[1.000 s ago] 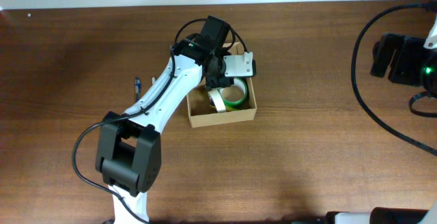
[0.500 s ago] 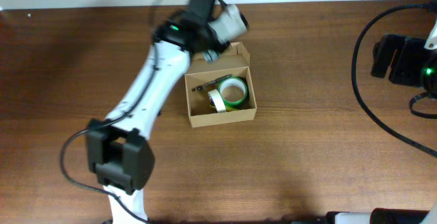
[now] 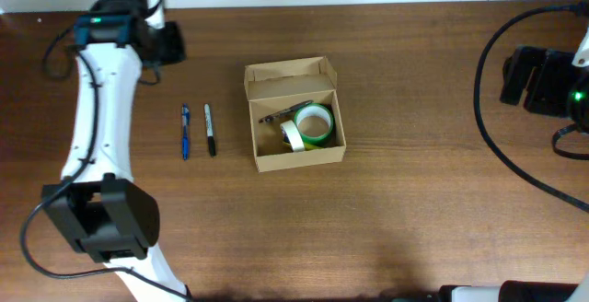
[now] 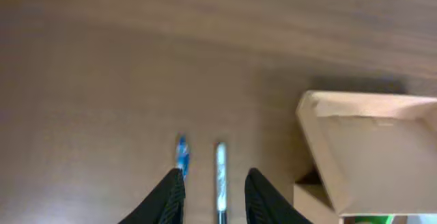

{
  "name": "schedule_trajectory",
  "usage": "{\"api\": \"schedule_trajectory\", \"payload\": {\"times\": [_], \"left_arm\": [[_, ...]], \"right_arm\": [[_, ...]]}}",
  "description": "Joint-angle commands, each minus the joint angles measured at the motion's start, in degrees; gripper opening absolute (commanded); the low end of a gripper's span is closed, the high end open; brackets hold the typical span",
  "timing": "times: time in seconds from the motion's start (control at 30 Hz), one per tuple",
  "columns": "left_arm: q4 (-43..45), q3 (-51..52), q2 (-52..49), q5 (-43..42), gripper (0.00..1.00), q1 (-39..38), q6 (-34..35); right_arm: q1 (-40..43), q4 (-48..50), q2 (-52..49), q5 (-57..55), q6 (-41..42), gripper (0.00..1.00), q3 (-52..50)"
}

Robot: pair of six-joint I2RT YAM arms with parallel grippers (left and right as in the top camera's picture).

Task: Pack container
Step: 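Move the left gripper back and grasp the blue pen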

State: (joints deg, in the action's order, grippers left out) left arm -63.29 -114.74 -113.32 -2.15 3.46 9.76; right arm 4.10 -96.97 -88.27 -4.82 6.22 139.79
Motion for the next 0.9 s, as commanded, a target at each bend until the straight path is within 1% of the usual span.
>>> {"api": "schedule_trajectory", "payload": {"times": [0.0, 0.13, 0.27, 0.4, 0.47, 0.6, 0.7, 0.83, 0.87], "left_arm": [[-2.9, 0.8, -3.3, -1.7, 0.29, 0.9, 4.6], [-8.1, 1.1, -6.4, -1.8, 0.29, 1.0, 4.5], [-12.6, 1.1, -8.6, -5.6, 0.28, 0.9, 1.1], [-16.0, 1.1, -8.8, -4.6, 0.23, 0.9, 0.4], [-16.5, 1.1, -8.8, -4.5, 0.23, 0.9, -2.0], [-16.9, 1.5, -8.8, -4.0, 0.18, 0.9, -7.0], [-16.1, 2.7, -8.9, -1.9, 0.17, 0.9, -8.3], [-12.6, 7.7, -8.9, -1.2, 0.18, 0.9, -8.6], [-11.4, 9.2, -8.9, -1.2, 0.24, 0.9, -8.6]], "right_arm": [[0.4, -0.3, 0.9, 0.4, 0.1, 0.99, 0.0], [0.4, -0.3, 0.9, 0.4, 0.0, 0.99, 0.0], [0.4, -0.3, 0.9, 0.3, 0.0, 0.99, 0.0], [0.4, -0.3, 0.9, 0.3, -0.2, 0.99, 0.0], [0.4, -0.3, 0.9, 0.3, -1.3, 0.99, 0.0], [0.4, -0.3, 0.9, 0.2, -2.5, 0.99, 0.0], [0.4, -0.3, 0.9, 0.1, -3.0, 0.99, 0.0], [0.4, -0.3, 0.9, 0.1, -3.0, 0.99, 0.0], [0.4, -0.3, 0.9, 0.1, -3.0, 0.99, 0.0]]}}
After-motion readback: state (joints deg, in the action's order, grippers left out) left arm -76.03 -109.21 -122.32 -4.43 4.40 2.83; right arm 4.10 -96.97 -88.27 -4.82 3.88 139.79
